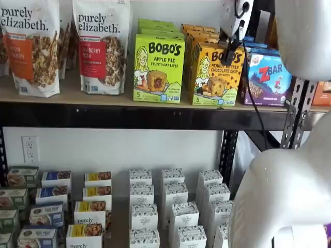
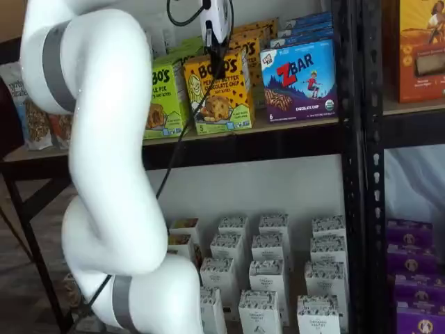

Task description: Pick up the orange box on the top shelf, the fifth box from the left

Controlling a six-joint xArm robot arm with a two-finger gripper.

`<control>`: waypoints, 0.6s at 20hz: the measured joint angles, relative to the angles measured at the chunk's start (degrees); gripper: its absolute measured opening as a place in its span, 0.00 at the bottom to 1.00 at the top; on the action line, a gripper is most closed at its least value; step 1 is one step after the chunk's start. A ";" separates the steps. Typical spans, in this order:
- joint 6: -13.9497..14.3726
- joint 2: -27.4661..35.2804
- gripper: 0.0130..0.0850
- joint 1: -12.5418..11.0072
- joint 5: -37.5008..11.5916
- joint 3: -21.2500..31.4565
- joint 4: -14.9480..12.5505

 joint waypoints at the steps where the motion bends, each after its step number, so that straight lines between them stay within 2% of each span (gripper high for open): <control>1: 0.04 0.05 0.11 0.07 0.08 -0.09 -0.21; 12: 0.56 -0.69 0.11 0.54 1.70 -0.59 -0.51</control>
